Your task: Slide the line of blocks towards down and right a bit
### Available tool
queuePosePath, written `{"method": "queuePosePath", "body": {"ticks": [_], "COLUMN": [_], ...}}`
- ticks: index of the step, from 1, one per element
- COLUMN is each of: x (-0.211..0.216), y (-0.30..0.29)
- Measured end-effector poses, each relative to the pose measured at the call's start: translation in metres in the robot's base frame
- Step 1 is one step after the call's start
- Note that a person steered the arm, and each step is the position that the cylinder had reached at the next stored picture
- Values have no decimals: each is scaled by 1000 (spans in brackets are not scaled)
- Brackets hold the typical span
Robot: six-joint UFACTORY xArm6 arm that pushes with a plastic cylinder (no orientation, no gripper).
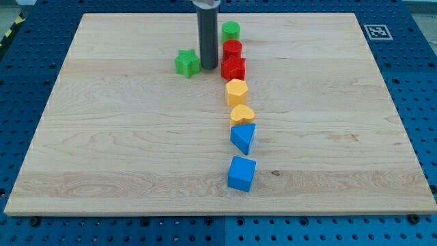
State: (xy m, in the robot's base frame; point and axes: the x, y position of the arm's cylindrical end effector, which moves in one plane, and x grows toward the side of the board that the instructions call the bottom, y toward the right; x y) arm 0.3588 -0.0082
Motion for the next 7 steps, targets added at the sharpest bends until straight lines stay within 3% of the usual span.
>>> {"method": "queuePosePath", "body": {"ticks": [2, 3, 5, 7], "x": [8, 8, 19, 64], "y": [81, 93, 36, 46]}}
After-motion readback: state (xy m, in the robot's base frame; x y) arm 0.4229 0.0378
